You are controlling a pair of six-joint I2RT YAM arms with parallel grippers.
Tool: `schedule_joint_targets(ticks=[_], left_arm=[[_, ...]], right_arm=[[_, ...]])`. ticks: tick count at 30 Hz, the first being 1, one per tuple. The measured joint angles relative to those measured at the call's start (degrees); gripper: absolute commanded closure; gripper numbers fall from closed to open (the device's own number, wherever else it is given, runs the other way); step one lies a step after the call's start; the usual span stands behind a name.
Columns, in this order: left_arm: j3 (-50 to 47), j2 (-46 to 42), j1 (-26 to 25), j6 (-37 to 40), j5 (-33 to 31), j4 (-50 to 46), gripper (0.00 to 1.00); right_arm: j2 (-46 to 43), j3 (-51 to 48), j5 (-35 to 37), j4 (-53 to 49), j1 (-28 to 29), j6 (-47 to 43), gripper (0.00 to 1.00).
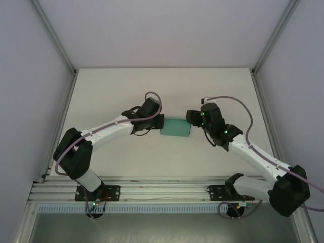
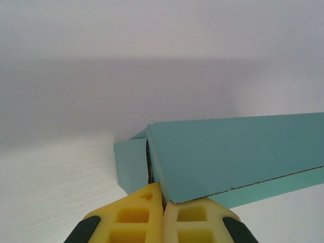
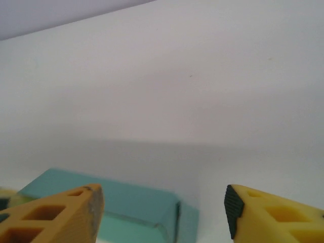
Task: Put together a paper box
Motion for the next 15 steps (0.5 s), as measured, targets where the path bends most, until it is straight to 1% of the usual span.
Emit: schedule_joint_targets(ticks=[2, 4, 9, 15], left_arm=[[0.07, 0.0, 0.0, 0.0, 0.02, -0.17, 1.0], [0.37, 0.15, 0.0, 0.0, 0.0, -0.48, 1.0], [0.66, 0.33, 0.0, 0.85, 0.04, -0.76, 1.0], [1.51, 0.44, 0.0, 1.44, 0.02, -2.19, 1.0]], right_arm=[[2.14, 0.37, -1.29, 0.0, -2.58, 1.18, 0.41], [4.66, 0.35, -2.62, -0.07, -3.98, 1.84, 0.42], [8.63, -1.77, -5.81, 1.53, -4.28, 1.77, 0.45], [8.33, -6.25, -6.75, 8.26, -4.33, 1.57, 0.46]])
